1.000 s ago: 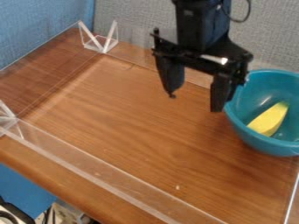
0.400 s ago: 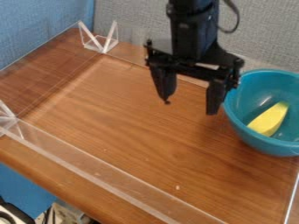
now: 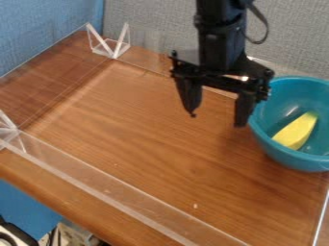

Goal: Put the yellow object in the blue bowl

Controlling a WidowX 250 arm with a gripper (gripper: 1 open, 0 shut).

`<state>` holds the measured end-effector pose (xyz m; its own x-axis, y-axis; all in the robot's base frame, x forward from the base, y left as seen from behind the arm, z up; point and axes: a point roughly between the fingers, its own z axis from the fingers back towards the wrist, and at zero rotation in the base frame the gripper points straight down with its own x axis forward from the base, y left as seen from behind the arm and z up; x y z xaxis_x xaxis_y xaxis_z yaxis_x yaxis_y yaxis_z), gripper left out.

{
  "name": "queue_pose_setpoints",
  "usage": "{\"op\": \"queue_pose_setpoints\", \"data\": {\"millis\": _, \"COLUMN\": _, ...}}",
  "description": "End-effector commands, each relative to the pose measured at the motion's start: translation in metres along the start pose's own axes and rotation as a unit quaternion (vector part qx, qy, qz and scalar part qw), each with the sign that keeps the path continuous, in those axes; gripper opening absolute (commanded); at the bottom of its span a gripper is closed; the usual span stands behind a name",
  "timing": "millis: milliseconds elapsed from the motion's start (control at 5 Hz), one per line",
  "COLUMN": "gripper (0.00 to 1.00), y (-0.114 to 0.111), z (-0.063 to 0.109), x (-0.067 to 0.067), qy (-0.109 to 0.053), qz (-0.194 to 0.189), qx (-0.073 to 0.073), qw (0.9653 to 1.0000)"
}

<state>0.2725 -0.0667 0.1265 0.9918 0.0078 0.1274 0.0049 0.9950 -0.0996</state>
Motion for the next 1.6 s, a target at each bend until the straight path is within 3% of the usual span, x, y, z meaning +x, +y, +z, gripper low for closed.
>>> {"op": "queue_pose_setpoints", "data": {"millis": 0, "gripper": 1.00, "y": -0.002, "z": 0.025, "x": 0.001, "qy": -0.031, "qz": 0.004, "qx": -0.002, "qw": 0.9995}}
{"op": "queue_pose_setpoints", "data": {"millis": 200, "gripper": 1.00, "y": 0.002, "z": 0.038, "x": -0.006, "qy": -0.043, "qz": 0.012, "qx": 0.002, "qw": 0.9990}}
{"op": "queue_pose_setpoints", "data": {"millis": 600, "gripper": 1.00, "y": 0.001, "z": 0.031, "x": -0.012, "qy": -0.032, "qz": -0.023, "qx": -0.006, "qw": 0.9992}}
{"op": "queue_pose_setpoints", "data": {"millis": 1000, "gripper": 1.00, "y": 0.038, "z": 0.053, "x": 0.014, "qy": -0.035, "qz": -0.058, "qx": -0.001, "qw": 0.9977}}
{"op": "queue_pose_setpoints", "data": {"millis": 1200, "gripper": 1.00, "y": 0.052, "z": 0.058, "x": 0.030, "qy": -0.036, "qz": -0.034, "qx": 0.009, "qw": 0.9987}}
{"op": "queue_pose_setpoints", "data": {"millis": 1400, "gripper": 1.00, "y": 0.043, "z": 0.058, "x": 0.031, "qy": -0.039, "qz": -0.025, "qx": 0.010, "qw": 0.9989}}
